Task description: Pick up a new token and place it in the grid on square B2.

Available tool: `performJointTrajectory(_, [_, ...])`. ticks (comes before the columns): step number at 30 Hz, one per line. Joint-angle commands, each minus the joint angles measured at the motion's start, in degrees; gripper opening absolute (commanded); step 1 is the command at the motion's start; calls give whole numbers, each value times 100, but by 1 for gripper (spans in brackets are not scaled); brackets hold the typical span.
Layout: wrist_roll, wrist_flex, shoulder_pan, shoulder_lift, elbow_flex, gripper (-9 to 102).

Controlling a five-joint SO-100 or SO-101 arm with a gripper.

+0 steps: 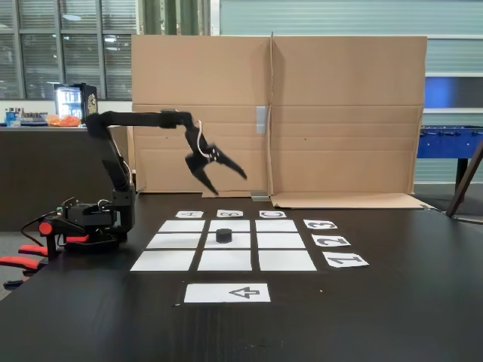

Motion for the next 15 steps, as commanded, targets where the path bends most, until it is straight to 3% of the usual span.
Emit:
performJointTrajectory(1, [97, 26, -202, 844, 9, 35])
performJointTrajectory(15, [765, 26, -1345, 4456, 536, 31])
